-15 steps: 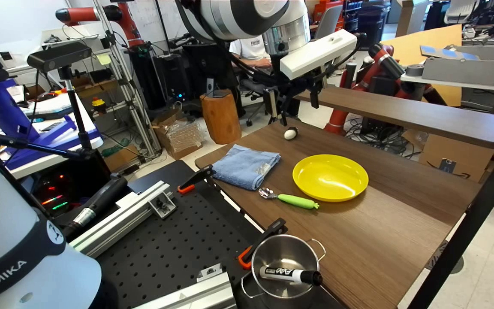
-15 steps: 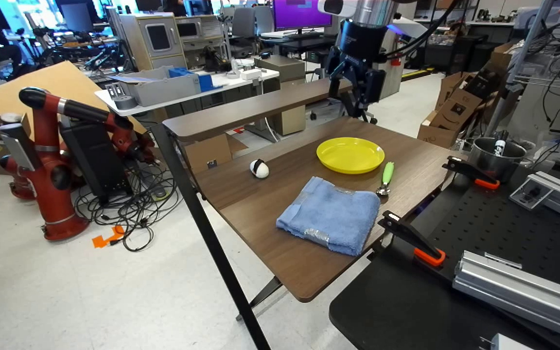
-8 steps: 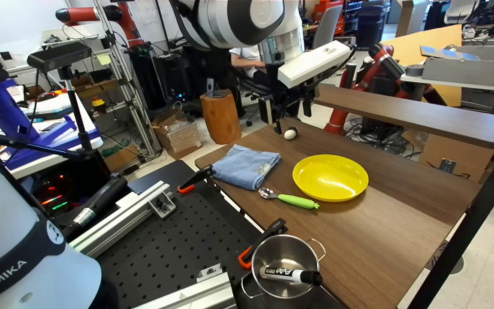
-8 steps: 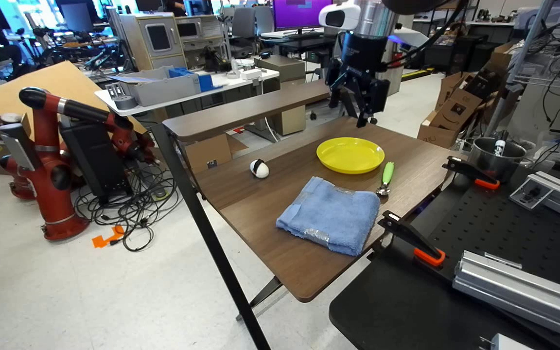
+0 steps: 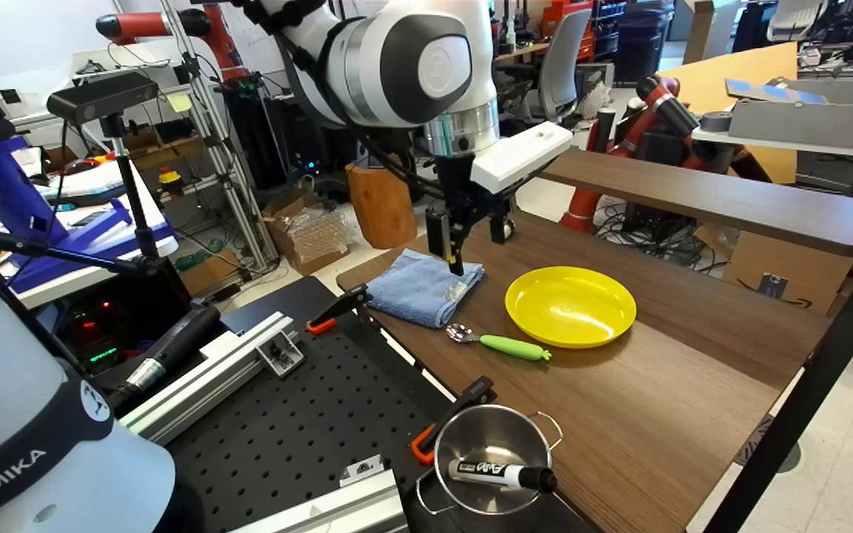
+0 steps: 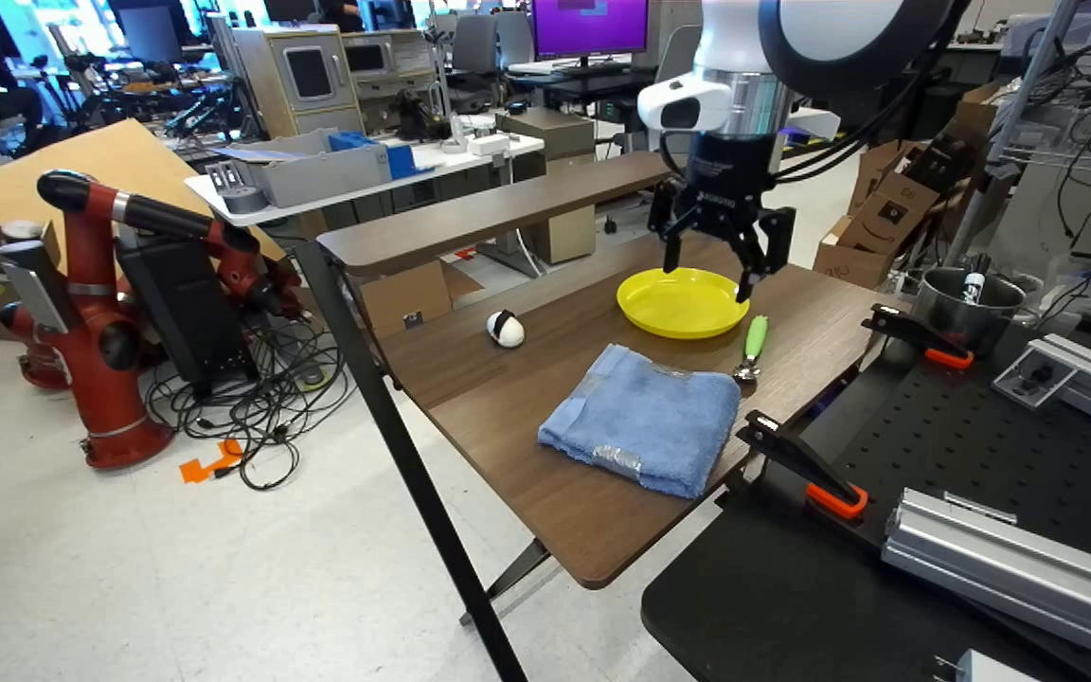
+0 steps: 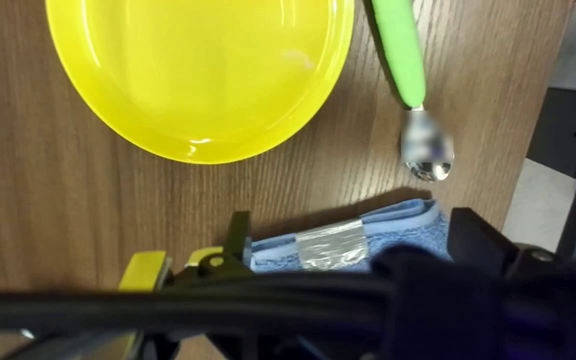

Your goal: Move the spoon to the right side of the desk

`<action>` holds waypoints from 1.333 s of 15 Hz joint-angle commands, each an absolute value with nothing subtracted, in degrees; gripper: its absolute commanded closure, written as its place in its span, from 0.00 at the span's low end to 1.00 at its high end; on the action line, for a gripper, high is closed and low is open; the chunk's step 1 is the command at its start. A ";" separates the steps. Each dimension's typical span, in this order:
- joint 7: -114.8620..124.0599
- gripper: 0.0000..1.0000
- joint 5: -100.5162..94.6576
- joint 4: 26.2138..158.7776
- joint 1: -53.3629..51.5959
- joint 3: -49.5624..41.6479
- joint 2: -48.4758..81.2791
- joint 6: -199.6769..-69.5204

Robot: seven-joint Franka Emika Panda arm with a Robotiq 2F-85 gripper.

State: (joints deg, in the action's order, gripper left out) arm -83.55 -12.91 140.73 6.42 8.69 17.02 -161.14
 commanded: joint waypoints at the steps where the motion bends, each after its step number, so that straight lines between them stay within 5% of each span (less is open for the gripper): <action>1: -86.32 0.00 -17.19 142.21 4.54 6.99 17.86 -161.38; 20: -93.30 0.00 -33.07 137.62 2.24 -1.90 29.20 -161.66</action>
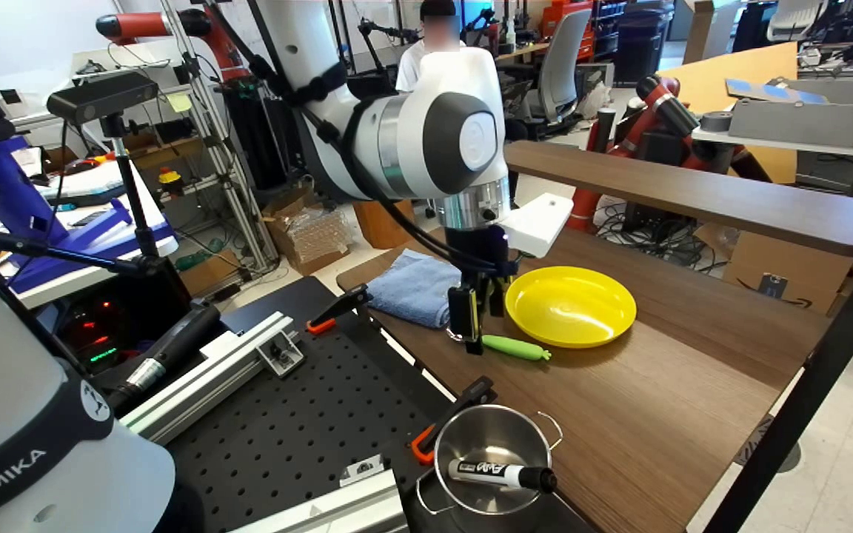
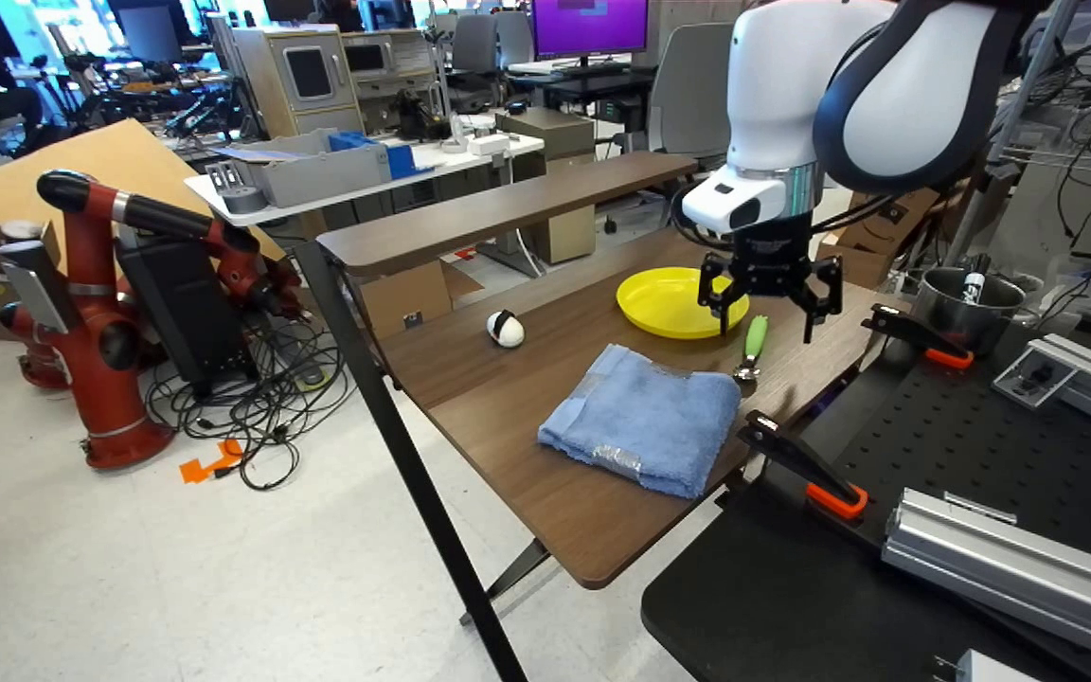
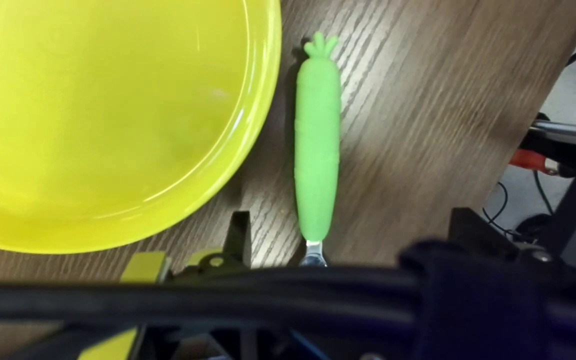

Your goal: Move the spoon to the right side of the desk

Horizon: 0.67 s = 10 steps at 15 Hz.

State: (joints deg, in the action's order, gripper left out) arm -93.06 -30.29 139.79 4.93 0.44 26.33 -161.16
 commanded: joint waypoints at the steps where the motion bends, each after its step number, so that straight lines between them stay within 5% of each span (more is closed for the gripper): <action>1: -93.65 0.00 -33.10 137.05 2.41 -1.61 30.11 -161.39; 7: -96.22 0.00 -32.46 135.13 3.77 -1.28 32.71 -162.42; 8: -95.83 0.25 -32.95 134.83 3.31 -1.98 33.11 -163.30; 10: -96.16 0.34 -33.01 134.49 3.30 -2.41 33.50 -164.23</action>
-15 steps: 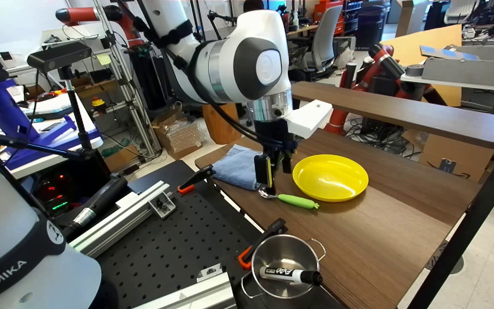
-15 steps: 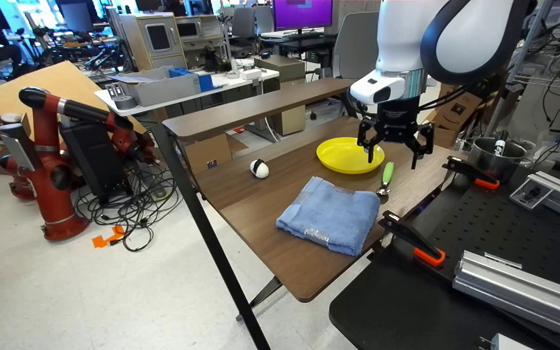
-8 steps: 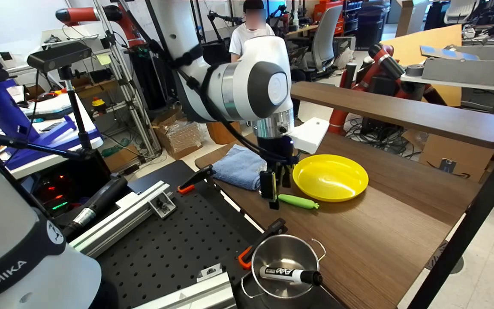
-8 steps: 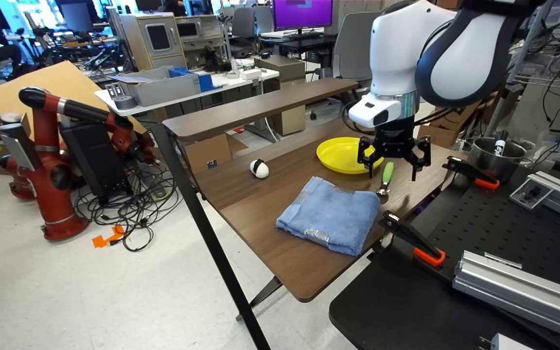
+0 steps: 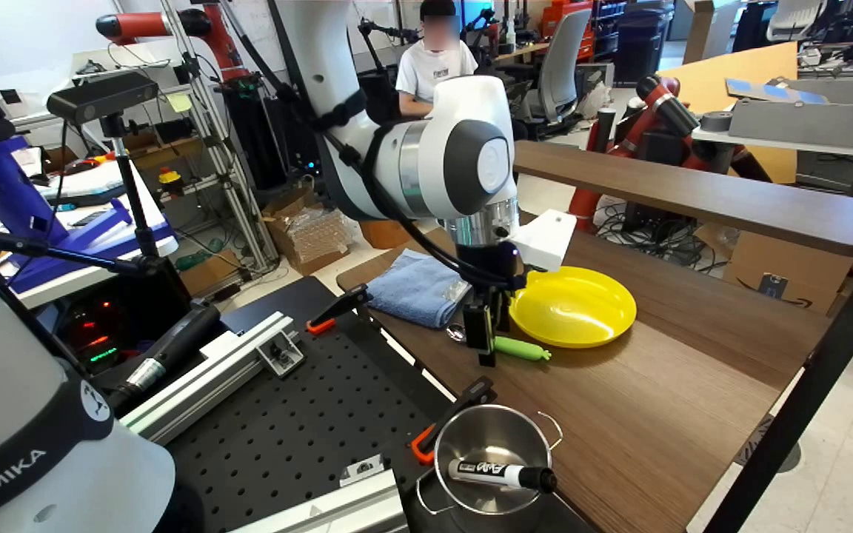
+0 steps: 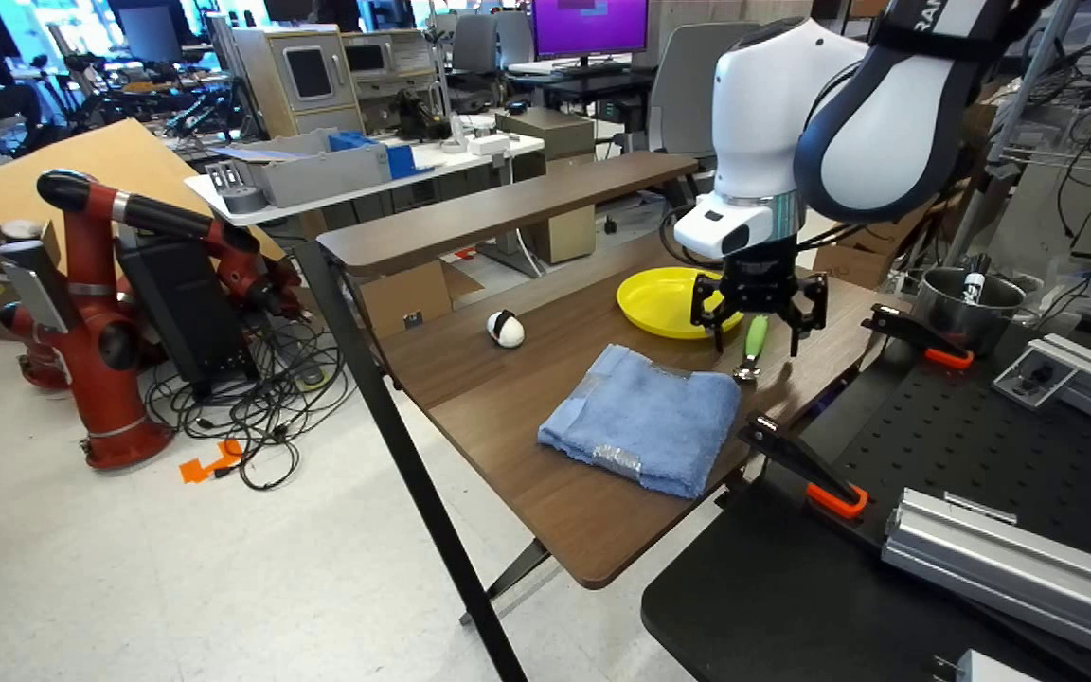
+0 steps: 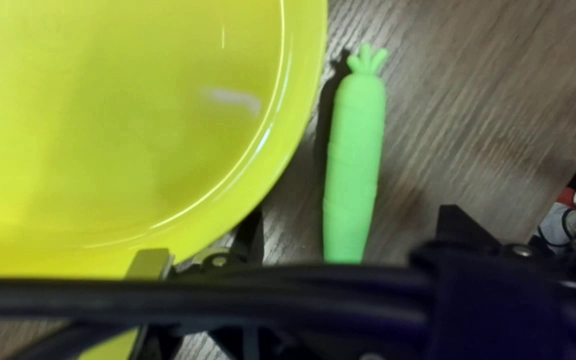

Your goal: Move the spoon to the right side of the desk

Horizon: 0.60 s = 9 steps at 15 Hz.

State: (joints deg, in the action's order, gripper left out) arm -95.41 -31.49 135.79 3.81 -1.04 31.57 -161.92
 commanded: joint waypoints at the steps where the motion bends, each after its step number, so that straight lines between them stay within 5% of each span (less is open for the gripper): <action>1: -96.20 0.42 -32.99 134.54 3.27 -2.56 33.37 -164.35; 4: -97.02 0.66 -32.35 134.37 3.91 -2.03 33.60 -164.44; 9: -96.33 0.92 -33.09 135.64 2.69 -2.84 33.01 -164.93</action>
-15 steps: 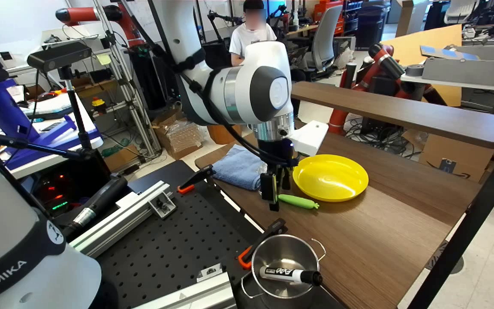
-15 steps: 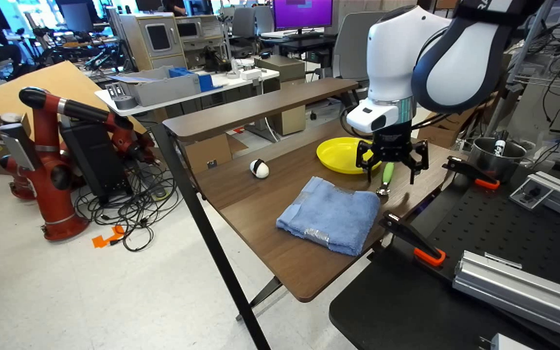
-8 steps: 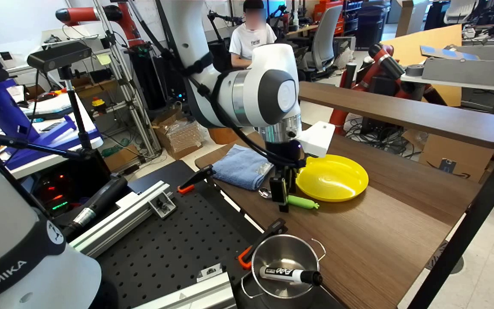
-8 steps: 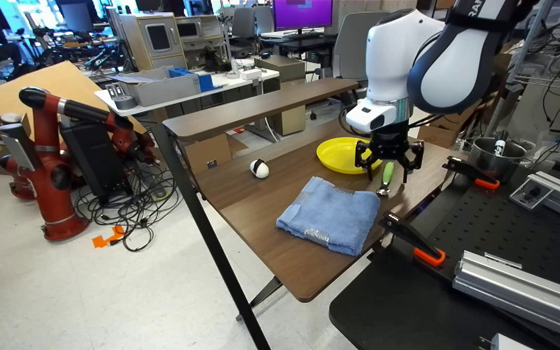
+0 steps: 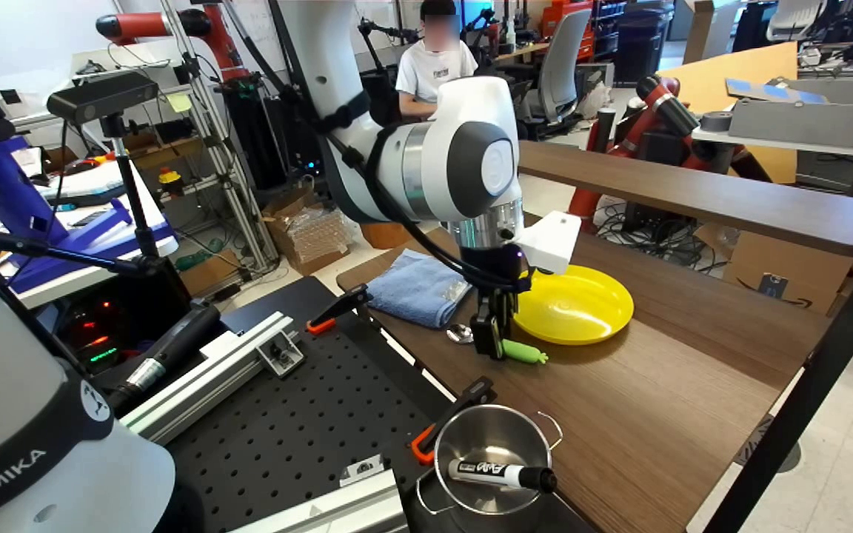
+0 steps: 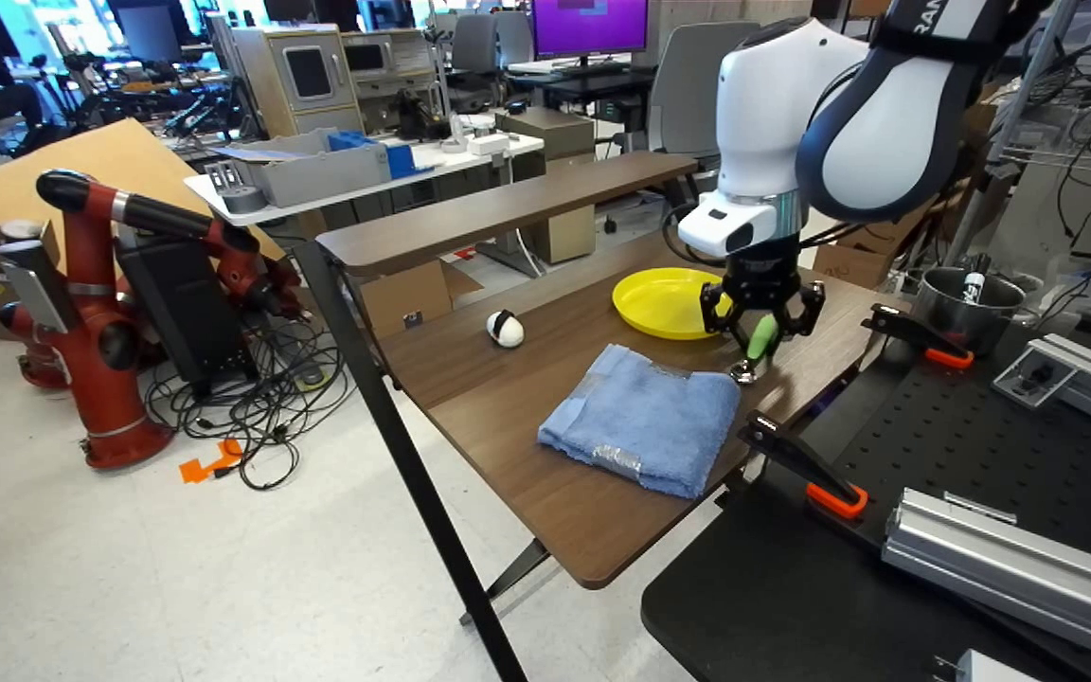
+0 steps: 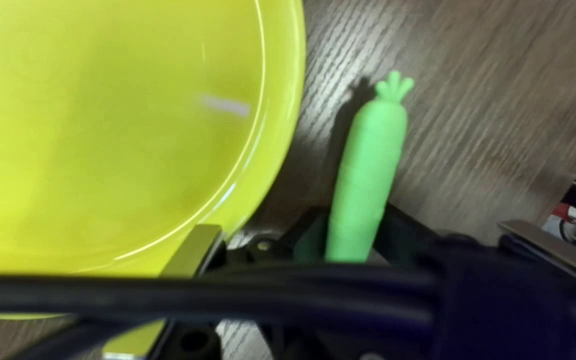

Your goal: Move the spoon to the right side of the desk

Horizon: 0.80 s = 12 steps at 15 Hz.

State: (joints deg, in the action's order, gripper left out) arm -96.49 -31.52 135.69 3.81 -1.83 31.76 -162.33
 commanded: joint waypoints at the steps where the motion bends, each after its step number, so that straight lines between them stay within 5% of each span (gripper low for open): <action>1: -96.03 0.98 -33.32 135.96 2.38 -3.00 32.74 -165.15; 12: -97.09 0.93 -32.50 141.30 4.42 -0.39 28.22 -169.56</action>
State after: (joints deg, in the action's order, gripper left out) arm -96.49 -32.68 137.82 3.52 -1.02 31.16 -166.43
